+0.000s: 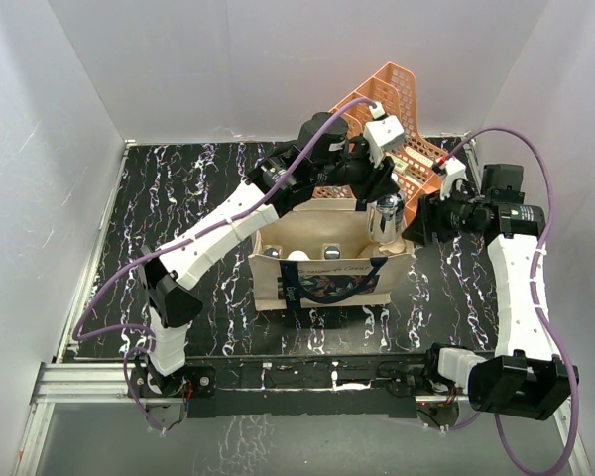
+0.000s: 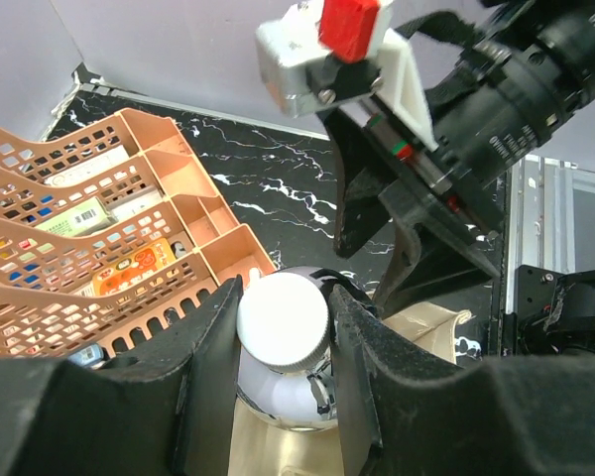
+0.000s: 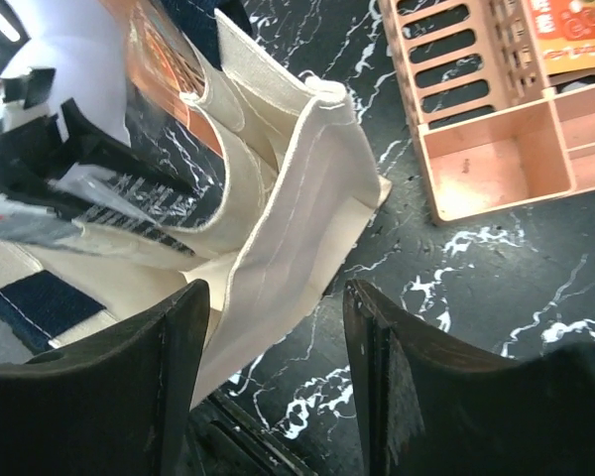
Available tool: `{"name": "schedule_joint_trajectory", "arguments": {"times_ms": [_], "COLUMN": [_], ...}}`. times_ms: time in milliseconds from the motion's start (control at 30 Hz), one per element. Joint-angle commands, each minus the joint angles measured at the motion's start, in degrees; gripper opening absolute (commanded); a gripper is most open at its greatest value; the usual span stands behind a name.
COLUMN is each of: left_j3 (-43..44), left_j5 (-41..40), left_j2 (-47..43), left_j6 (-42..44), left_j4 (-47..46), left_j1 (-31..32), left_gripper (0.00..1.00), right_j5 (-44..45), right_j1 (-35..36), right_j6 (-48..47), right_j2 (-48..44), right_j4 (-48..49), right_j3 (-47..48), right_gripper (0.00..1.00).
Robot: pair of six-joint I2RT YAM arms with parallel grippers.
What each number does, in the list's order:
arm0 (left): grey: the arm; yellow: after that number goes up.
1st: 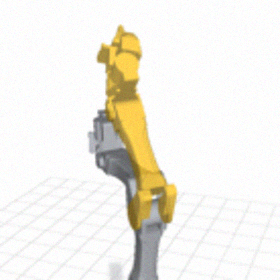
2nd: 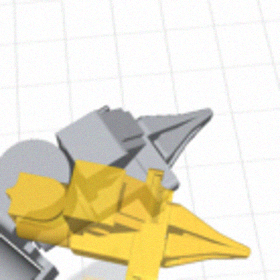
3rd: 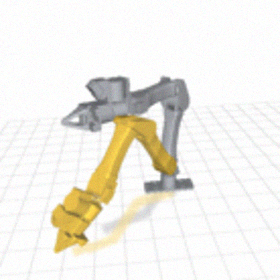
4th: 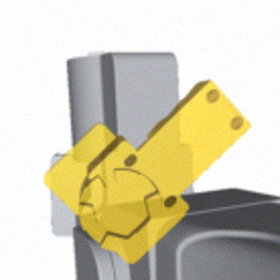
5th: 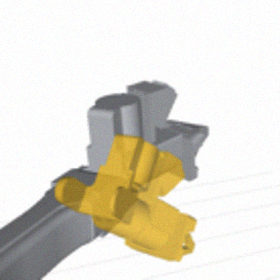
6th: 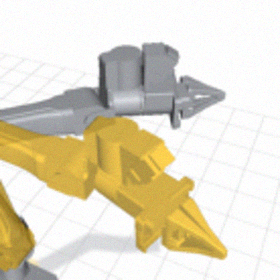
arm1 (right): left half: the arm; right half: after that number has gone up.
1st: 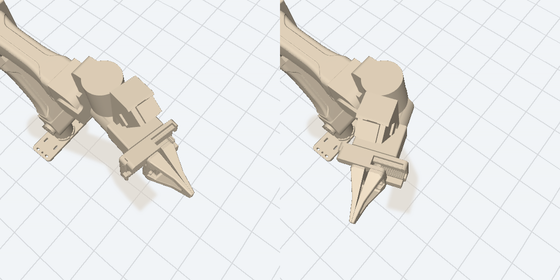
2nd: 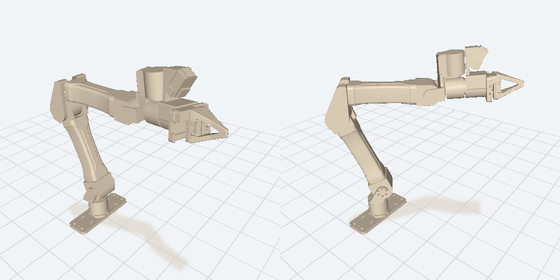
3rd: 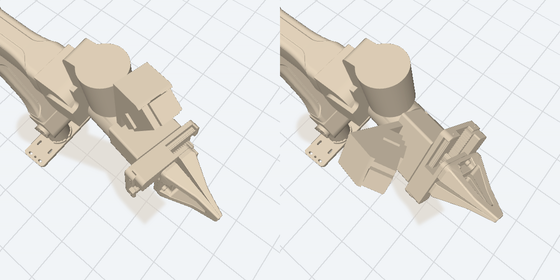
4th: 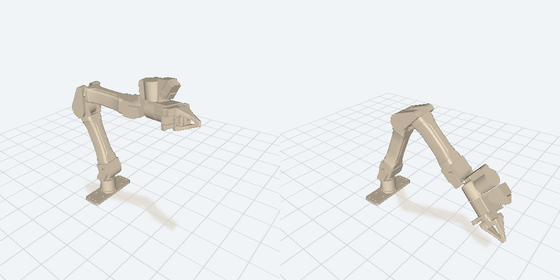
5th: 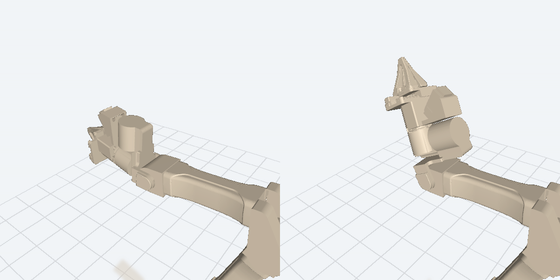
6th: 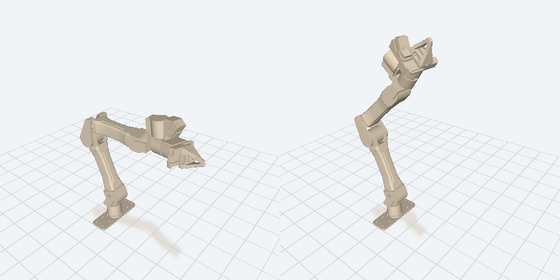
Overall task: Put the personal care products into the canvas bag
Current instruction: Adjust the object.
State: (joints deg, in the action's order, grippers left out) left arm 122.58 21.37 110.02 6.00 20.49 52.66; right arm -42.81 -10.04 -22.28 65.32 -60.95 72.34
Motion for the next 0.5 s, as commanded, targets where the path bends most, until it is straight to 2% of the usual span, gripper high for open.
{"name": "schedule_joint_trajectory", "arguments": {"times_ms": [0,67,233,267,467], "left_j3": [4.43,6.11,9.52,9.93,12.64], "left_j5": [0.60,0.54,-0.77,-0.86,-1.11], "left_j2": [-3.37,-2.43,-0.15,0.30,3.29], "left_j6": [-0.80,-1.63,-3.19,-3.39,-4.65], "left_j4": [-1.46,-2.37,-5.46,-5.99,-9.66], "left_j1": [0.36,0.38,0.33,0.34,0.44], "left_gripper": [0.00,0.00,0.00,0.00,0.00], "right_j5": [0.76,1.21,1.45,1.82,3.76], "right_j1": [1.89,2.04,1.98,2.04,1.98], "right_j6": [2.68,3.84,6.40,6.84,8.78], "right_j2": [0.29,0.38,-0.03,-0.24,-0.14], "right_j4": [4.28,5.49,8.03,8.62,10.44], "right_j3": [-1.23,-1.86,-2.04,-1.83,-0.74], "right_gripper": [0.55,0.48,0.11,0.08,0.08]}}
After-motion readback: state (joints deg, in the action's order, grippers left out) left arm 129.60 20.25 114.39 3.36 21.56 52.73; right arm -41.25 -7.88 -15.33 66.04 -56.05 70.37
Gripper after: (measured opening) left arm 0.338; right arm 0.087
